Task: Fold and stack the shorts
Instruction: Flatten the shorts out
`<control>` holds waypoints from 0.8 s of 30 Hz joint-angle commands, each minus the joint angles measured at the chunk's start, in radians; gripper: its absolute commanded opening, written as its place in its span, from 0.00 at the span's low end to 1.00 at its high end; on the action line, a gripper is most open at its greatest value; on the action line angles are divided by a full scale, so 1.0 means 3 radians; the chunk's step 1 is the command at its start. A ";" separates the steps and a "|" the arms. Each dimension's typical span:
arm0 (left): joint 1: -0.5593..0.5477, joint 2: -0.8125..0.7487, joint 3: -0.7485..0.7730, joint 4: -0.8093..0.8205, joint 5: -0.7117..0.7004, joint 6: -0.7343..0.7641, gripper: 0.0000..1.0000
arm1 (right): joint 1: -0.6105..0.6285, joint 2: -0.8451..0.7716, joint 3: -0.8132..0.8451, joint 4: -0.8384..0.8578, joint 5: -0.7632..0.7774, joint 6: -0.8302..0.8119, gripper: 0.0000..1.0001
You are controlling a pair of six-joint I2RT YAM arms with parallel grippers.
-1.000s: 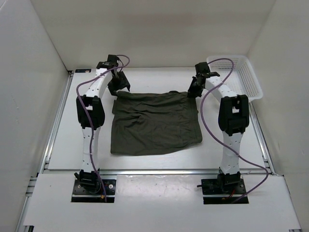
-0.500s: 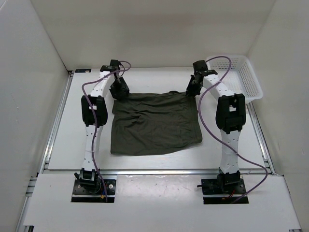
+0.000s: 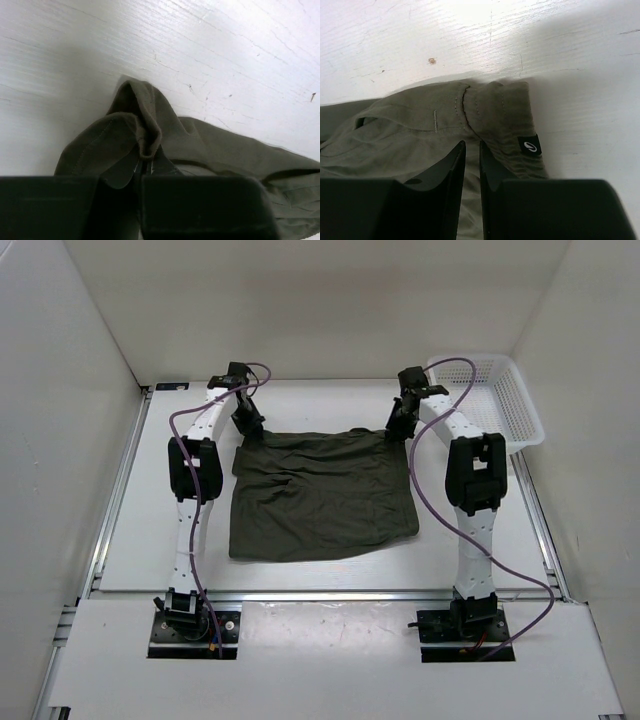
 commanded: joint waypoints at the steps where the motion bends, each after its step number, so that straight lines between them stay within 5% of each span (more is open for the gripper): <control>1: -0.0029 -0.0372 -0.0026 0.0118 0.0048 -0.0086 0.11 | -0.0008 0.0100 0.0154 0.0004 -0.0046 -0.0065 0.22; 15: 0.0124 0.0241 0.0807 0.0665 0.0600 -0.0714 0.12 | -0.0008 0.0765 0.0860 -0.0068 0.0148 0.0032 0.17; 17: 0.0160 0.0308 0.0884 0.0666 0.0676 -0.0715 0.35 | -0.0008 0.0760 0.1018 -0.0277 0.0082 0.0032 0.17; 19: 0.0191 0.0237 0.0884 0.0666 0.0677 -0.0674 0.60 | -0.0008 0.0607 0.1019 -0.0171 -0.0067 0.0032 0.28; 22: 0.0226 -0.0080 0.0690 0.0696 0.0529 -0.0577 0.80 | -0.0008 0.0229 0.1044 -0.0109 -0.0103 0.0032 0.61; 24: 0.0257 -0.0385 0.0522 0.0696 0.0498 -0.0510 0.89 | 0.0033 0.0111 0.1080 -0.0108 -0.0103 0.0032 0.70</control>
